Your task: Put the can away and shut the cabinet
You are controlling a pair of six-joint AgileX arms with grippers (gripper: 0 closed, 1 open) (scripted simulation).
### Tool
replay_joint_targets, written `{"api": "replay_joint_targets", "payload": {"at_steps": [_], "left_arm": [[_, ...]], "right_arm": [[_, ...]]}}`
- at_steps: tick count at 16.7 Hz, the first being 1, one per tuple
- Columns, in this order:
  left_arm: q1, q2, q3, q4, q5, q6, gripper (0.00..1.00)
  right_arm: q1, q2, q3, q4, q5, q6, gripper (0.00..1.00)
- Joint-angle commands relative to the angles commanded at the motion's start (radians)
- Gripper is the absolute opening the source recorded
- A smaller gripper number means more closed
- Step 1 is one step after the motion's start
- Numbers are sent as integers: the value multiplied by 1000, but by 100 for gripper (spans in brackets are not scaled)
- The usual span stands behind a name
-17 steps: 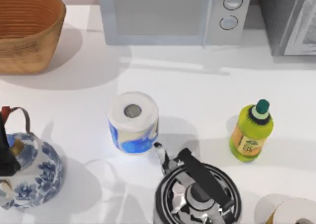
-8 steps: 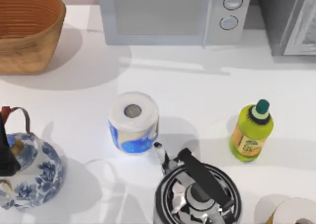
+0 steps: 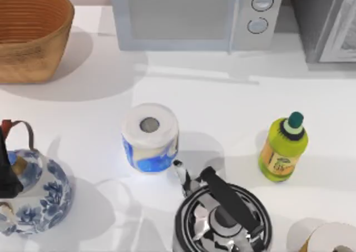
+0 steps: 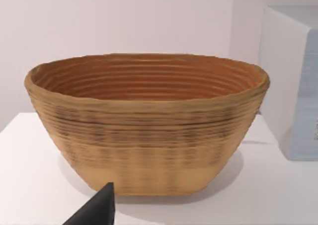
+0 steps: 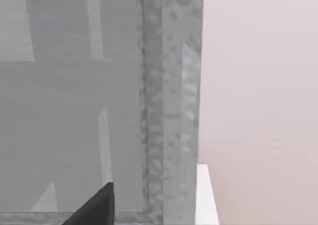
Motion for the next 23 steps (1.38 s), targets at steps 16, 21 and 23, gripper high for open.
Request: {"api": "replay_joint_targets", "payload": {"at_steps": [16,21,23], "left_arm": [[0,0,0,0,0,0,100],[0,0,0,0,0,0,100],[0,0,0,0,0,0,100]], "right_arm": [[14,-194,1018,-1212,5,-6,100],[11,-194,1022,-1212,4,-6,100],[41,-191,1025,-1214,36,-5,100]]}}
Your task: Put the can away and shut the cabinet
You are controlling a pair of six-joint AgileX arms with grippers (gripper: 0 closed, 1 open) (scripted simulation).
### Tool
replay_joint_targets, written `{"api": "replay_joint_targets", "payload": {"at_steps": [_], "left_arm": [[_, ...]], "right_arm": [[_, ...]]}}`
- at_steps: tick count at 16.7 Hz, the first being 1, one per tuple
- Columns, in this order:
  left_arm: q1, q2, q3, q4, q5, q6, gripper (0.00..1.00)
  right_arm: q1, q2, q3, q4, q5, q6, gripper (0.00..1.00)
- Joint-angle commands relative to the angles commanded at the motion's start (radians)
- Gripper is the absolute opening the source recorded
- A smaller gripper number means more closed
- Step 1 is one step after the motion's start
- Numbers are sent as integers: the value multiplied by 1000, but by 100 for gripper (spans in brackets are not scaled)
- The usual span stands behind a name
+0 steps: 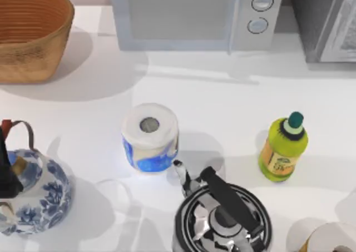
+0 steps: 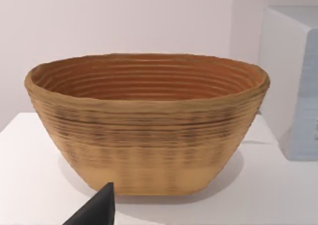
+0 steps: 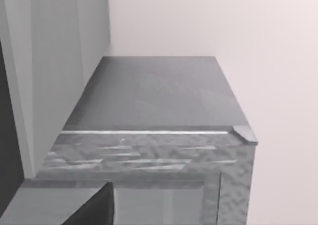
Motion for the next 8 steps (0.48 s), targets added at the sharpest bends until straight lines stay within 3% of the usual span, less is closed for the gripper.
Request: {"api": "replay_joint_targets", "payload": {"at_steps": [4,8], "left_arm": [[0,0,0,0,0,0,100],[0,0,0,0,0,0,100]], "right_arm": [[173,5,13,-10,174,3,100],[470,11,24,-28,472,4,100]]}}
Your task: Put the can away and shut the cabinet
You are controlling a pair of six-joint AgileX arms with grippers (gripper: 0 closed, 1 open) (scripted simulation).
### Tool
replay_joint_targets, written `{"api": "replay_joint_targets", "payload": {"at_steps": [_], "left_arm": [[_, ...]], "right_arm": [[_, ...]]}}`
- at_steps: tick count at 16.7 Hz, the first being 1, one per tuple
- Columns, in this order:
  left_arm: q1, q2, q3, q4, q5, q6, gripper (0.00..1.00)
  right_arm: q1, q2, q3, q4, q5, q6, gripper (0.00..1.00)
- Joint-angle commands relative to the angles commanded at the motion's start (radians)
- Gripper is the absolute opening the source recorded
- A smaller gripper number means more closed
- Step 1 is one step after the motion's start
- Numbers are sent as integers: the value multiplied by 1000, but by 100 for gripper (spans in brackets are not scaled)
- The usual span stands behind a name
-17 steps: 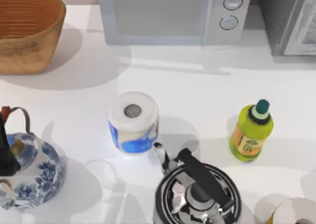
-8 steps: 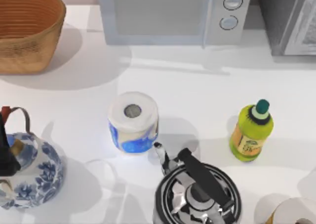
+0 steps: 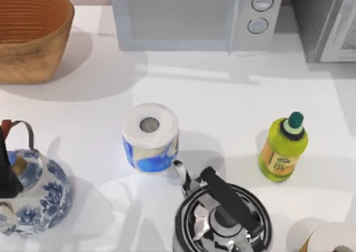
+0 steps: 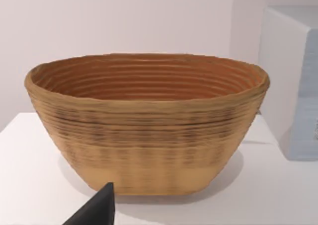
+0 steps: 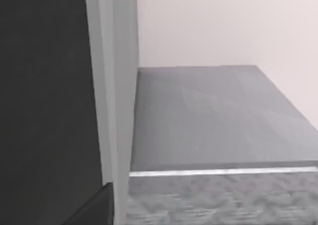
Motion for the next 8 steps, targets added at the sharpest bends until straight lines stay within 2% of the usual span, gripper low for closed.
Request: {"api": "replay_joint_targets", "payload": {"at_steps": [8], "left_arm": [[0,0,0,0,0,0,100]], "right_arm": [[705,-24,-33,-31,701,-4,100]]}}
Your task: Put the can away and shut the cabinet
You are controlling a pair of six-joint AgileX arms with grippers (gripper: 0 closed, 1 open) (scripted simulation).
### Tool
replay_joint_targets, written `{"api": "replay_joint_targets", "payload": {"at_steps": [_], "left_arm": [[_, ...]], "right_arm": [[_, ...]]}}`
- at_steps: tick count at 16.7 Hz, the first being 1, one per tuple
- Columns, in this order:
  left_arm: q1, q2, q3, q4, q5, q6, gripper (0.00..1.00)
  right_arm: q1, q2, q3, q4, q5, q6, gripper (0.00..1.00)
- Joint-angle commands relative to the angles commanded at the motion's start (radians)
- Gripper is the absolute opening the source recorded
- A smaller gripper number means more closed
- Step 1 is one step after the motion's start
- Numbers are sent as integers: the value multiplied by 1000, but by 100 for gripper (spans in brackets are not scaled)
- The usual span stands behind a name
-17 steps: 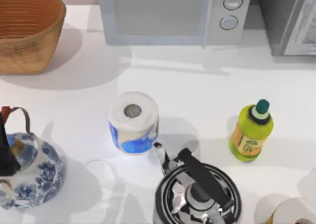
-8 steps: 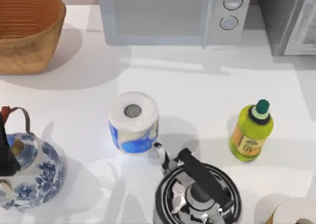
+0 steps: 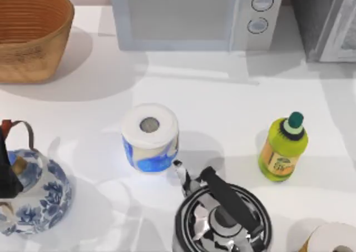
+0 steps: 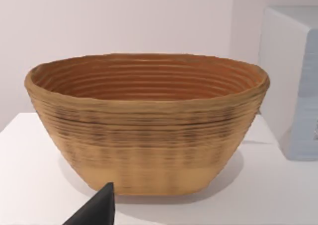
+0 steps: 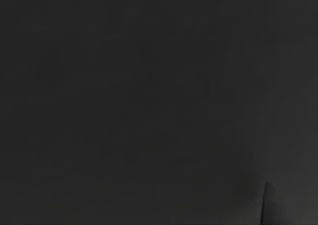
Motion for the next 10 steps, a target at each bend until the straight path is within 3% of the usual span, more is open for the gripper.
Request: {"api": "replay_joint_targets", "payload": {"at_steps": [5,10], "left_arm": [[0,0,0,0,0,0,100],[0,0,0,0,0,0,100]], "right_arm": [[252,-33,-16,3,252,-5,100],[279,-39,-18,5,279,-6,100]]}}
